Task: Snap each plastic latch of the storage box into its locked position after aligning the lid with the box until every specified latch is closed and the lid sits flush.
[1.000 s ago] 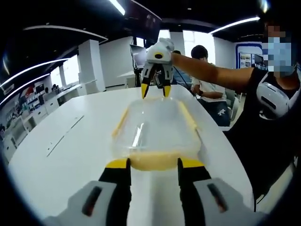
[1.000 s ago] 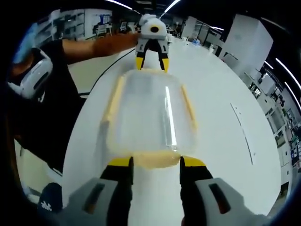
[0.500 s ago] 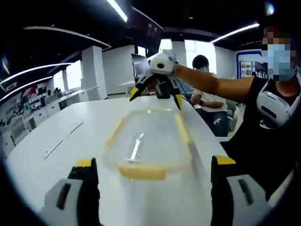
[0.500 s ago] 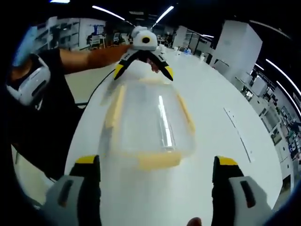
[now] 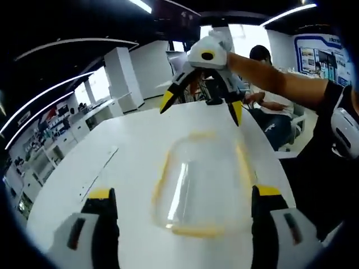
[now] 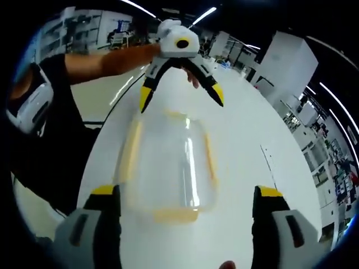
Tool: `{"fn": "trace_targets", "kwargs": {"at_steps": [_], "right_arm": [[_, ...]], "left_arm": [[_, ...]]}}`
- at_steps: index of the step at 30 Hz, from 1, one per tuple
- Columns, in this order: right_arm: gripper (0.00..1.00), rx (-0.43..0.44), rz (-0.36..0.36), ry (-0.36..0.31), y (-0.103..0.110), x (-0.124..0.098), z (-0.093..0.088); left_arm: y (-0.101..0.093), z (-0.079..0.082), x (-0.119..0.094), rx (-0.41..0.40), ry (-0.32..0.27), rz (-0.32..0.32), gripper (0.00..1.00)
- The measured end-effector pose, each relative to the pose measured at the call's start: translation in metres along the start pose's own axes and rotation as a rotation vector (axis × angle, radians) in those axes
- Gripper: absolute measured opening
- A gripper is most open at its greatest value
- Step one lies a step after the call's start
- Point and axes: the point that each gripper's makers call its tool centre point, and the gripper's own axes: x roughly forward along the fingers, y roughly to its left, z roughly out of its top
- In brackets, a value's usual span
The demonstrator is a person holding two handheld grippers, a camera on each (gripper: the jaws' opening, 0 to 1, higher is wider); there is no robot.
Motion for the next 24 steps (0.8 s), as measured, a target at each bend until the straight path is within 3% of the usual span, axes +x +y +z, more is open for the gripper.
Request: {"fn": "trace_targets", "kwargs": {"at_steps": [2,3,8,11,16,20,21,24], "right_arm": [[1.00,0.008,0.032,0.024,0.004,0.005,0.003],[1.00,0.019,0.055,0.030,0.008,0.009,0.006],[1.00,0.055,0.143,0.064,0.025,0.031,0.021],[1.00,0.034,0.136,0.125,0.017,0.043,0.017],[1.00,0.052,0.154,0.117,0.015,0.051,0.022],[1.00,-0.012,0.159,0.161,0.016,0.055,0.015],[1.00,-0.008,0.178,0.167,0.017,0.053,0.015],[1.00,0.015,0.201,0.185,0.024,0.055,0.012]], "left_arm": [[-0.004,-0.003,0.006,0.011,0.062,-0.016,0.99],[-0.011,-0.008,0.009,0.004,0.108,-0.061,0.99],[-0.022,-0.010,0.027,0.009,0.184,-0.108,1.00],[-0.022,-0.009,0.033,0.010,0.199,-0.114,1.00],[-0.026,-0.010,0.040,0.005,0.226,-0.139,1.00],[-0.045,-0.018,0.048,-0.002,0.273,-0.218,0.95],[-0.041,-0.017,0.054,0.041,0.259,-0.200,0.98],[-0.047,-0.020,0.054,0.016,0.283,-0.214,1.00]]}}
